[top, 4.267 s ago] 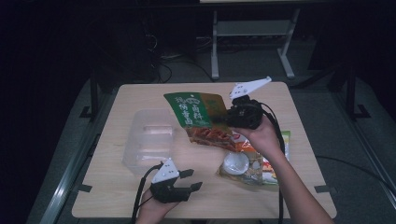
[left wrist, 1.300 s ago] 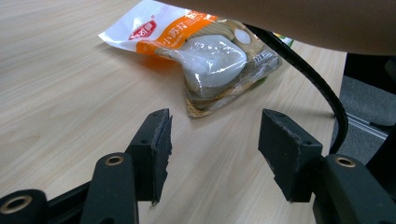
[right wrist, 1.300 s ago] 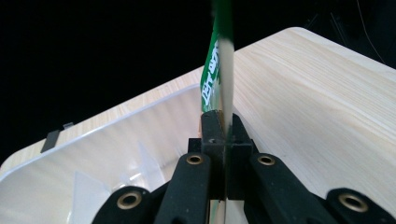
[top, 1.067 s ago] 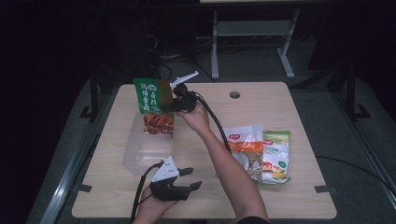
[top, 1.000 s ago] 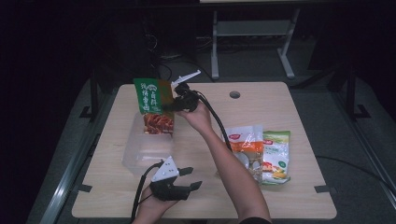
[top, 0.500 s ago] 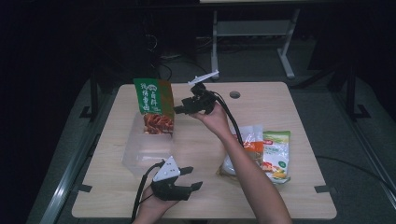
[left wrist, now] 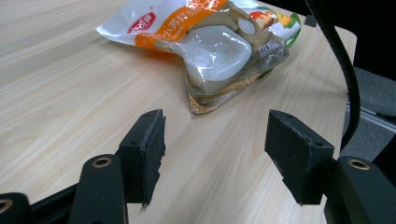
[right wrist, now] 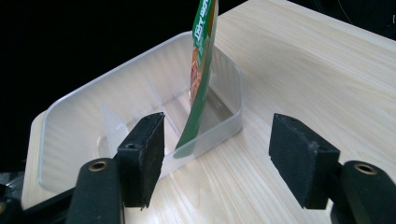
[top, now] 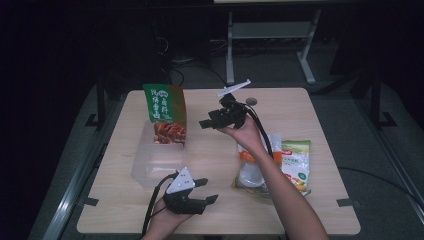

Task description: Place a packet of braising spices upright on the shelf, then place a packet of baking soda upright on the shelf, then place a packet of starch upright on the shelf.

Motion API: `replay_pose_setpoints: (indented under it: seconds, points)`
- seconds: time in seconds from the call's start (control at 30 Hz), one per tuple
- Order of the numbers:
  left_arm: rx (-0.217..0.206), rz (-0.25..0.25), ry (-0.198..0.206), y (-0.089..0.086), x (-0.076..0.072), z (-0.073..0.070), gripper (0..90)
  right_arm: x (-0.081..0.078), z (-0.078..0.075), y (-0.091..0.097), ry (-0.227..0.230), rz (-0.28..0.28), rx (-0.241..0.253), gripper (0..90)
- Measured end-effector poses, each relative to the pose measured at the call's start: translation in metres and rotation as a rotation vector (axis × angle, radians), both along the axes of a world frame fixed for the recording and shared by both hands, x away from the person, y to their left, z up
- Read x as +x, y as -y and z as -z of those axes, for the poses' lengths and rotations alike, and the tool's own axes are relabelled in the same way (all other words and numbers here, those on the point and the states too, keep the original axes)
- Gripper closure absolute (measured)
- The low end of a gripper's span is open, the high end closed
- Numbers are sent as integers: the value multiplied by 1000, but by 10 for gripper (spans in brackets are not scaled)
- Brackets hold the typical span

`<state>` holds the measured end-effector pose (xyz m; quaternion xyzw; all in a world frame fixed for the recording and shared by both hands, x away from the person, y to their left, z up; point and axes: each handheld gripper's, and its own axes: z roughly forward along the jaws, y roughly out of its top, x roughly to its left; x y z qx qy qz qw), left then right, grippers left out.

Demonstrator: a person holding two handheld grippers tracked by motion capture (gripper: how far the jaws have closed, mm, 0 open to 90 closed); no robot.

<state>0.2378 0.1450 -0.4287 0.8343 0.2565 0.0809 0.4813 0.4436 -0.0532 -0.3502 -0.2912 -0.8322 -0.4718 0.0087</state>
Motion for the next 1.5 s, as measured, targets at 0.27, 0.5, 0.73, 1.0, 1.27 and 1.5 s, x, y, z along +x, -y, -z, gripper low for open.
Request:
replay_pose_setpoints:
  seconds: [0.27,0.5,0.73,1.0,1.27,1.5]
  points:
    - [-7,-1,3,-5,3,-1,363,-9,-3,16,-14,-1,-9,314]
    - [8,13,-8,-4,3,1,331,-18,1,33,-25,16,-11,289]
    - [4,1,-3,-6,4,0,321,-35,7,53,-27,30,-23,283]
    - [15,9,1,-5,5,1,319,-58,10,81,-32,56,-50,276]
    - [26,15,1,-4,4,1,318,-77,13,104,-24,72,-60,273]
    - [11,17,-2,-2,5,1,316,-91,16,117,-29,92,-73,268]
